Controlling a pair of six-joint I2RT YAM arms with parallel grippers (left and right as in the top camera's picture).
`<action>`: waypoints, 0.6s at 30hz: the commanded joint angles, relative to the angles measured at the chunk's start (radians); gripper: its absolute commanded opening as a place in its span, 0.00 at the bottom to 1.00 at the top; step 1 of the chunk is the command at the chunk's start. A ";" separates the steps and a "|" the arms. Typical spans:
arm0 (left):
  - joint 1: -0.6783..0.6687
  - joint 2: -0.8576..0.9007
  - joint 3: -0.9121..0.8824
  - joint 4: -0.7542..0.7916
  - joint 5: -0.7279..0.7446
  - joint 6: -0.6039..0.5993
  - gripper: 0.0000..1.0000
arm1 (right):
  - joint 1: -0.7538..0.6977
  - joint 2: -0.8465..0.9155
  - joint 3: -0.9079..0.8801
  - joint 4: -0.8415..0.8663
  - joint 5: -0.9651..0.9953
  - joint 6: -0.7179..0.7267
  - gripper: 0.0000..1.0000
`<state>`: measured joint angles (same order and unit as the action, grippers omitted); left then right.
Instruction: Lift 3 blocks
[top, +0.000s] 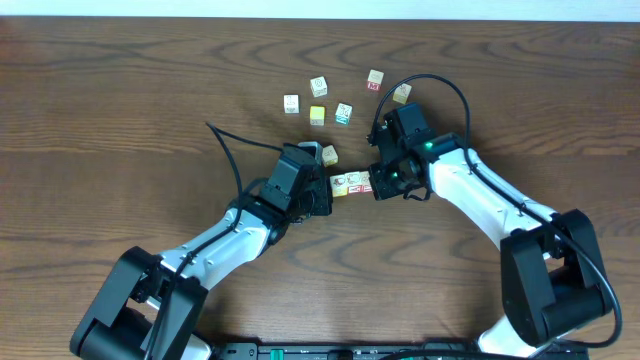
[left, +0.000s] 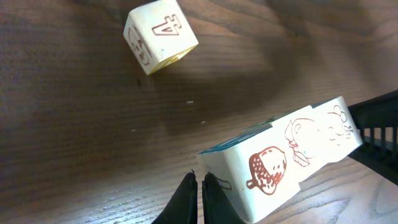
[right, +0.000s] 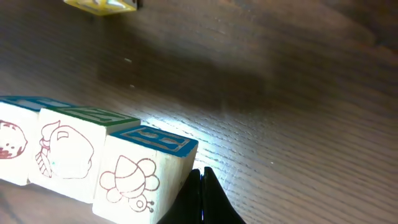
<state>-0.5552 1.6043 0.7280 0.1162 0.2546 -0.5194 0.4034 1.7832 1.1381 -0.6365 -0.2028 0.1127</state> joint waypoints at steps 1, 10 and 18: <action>-0.019 -0.026 0.060 0.020 0.067 0.019 0.07 | 0.031 -0.064 0.027 0.007 -0.104 -0.025 0.01; -0.019 -0.046 0.062 0.020 0.067 0.018 0.07 | 0.032 -0.093 0.027 -0.008 -0.093 -0.025 0.01; -0.019 -0.074 0.062 0.018 0.066 0.025 0.07 | 0.035 -0.093 0.027 -0.011 -0.093 -0.025 0.01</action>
<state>-0.5552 1.5547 0.7399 0.1158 0.2523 -0.5186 0.4034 1.7081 1.1446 -0.6567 -0.1734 0.1017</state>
